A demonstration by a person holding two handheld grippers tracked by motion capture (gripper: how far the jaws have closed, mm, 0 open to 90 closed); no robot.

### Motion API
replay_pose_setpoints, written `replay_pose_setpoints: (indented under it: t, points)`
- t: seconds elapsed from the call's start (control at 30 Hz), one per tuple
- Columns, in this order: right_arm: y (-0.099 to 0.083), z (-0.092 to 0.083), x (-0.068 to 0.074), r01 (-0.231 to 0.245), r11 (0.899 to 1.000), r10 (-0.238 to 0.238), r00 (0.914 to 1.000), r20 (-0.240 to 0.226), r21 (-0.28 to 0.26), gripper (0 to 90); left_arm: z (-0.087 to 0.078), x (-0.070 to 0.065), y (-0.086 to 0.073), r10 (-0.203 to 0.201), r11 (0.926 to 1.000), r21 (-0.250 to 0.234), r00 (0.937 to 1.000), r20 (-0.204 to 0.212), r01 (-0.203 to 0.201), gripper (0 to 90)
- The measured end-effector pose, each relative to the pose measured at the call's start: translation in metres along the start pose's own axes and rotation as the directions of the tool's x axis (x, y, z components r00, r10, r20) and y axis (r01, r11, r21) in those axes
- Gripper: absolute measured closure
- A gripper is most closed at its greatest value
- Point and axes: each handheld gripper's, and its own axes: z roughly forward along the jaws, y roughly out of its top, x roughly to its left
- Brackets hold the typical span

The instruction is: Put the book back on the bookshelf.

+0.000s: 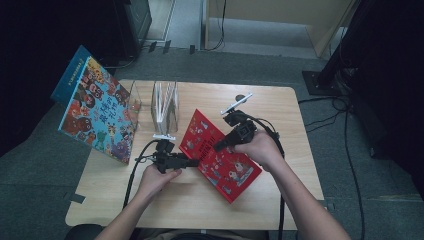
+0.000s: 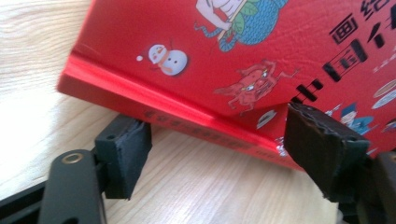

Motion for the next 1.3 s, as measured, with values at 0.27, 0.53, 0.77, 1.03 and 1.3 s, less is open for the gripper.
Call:
replay_pose_setpoints:
  t: [0.27,0.53,0.77,1.03,1.3]
  points:
    - [-0.009,-0.001,-0.003,0.015,1.000,-0.016,0.9992,-0.037,-0.023,86.6,-0.002,0.000,0.002,-0.002,0.9999,-0.016,0.9998,0.022,0.003,15.6]
    - [-0.016,0.002,-0.006,0.032,0.998,-0.035,0.9969,-0.071,-0.045,85.8,-0.008,0.000,0.006,0.016,0.9994,-0.029,0.9997,0.021,-0.016,13.7]
    - [-0.027,0.005,-0.007,0.084,0.994,-0.090,0.9912,-0.097,-0.070,86.9,-0.017,-0.002,0.017,0.017,0.9981,-0.060,0.9960,0.087,-0.011,11.7]
    - [-0.037,0.007,-0.014,0.159,0.983,-0.170,0.9763,-0.134,-0.087,88.1,-0.033,-0.013,0.022,0.105,0.9877,-0.125,0.9910,0.083,-0.094,22.9]
    - [-0.040,0.007,-0.031,0.214,0.961,-0.238,0.9629,-0.128,-0.172,82.5,-0.050,-0.019,0.033,0.125,0.9851,-0.130,0.9877,0.094,-0.112,48.2]
